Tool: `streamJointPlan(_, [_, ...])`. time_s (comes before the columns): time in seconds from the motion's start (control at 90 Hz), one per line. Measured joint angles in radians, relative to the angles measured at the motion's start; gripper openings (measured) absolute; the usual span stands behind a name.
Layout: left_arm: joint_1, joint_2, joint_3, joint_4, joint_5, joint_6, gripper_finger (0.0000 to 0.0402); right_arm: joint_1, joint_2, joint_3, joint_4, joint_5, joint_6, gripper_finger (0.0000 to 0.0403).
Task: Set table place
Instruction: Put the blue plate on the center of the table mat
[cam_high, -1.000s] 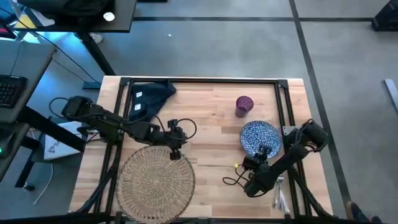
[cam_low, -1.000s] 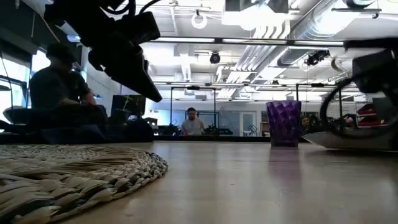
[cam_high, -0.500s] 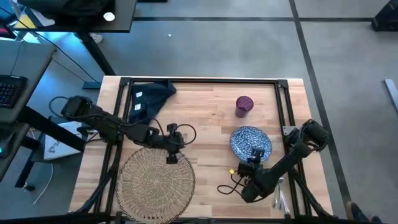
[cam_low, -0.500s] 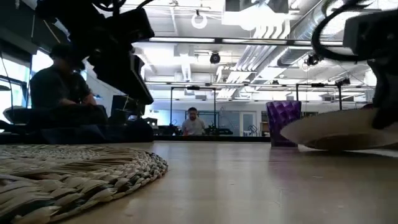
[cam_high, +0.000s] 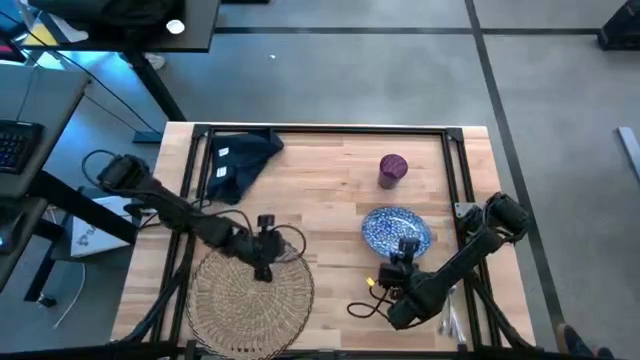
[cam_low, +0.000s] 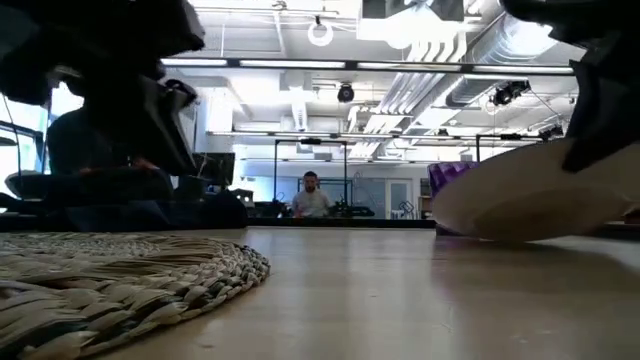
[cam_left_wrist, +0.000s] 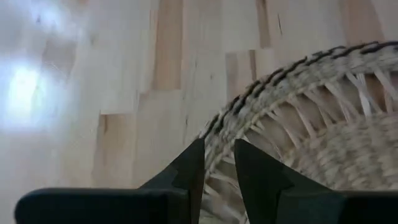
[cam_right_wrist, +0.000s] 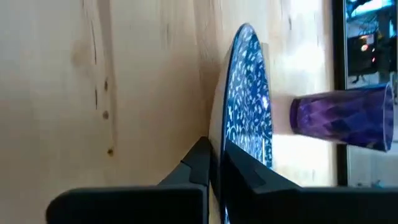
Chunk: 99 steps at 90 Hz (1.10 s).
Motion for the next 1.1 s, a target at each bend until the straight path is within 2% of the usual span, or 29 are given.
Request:
streamJointPlan(0.444, [-0.069,0.000,0.003,-0.035,-0.016,-0.087,0.0069,-0.015,0.000,0.000,0.021,0.070,-0.102,0.0000])
streamJointPlan(0.733, [-0.083,-0.001,0.140,-0.217,-0.044,-0.088,0.0069,-0.050,0.000,0.000,0.082,0.117,-0.215,0.0000])
streamJointPlan(0.956, [-0.133,-0.001,0.125,-0.232,0.090,-0.190,0.0069,-0.067,0.000,0.000,0.129,0.160,-0.303,0.0000])
streamJointPlan(1.1, [-0.159,0.002,0.066,-0.140,0.107,-0.242,0.0069,-0.076,0.000,0.001,0.187,0.191,-0.369,0.0000])
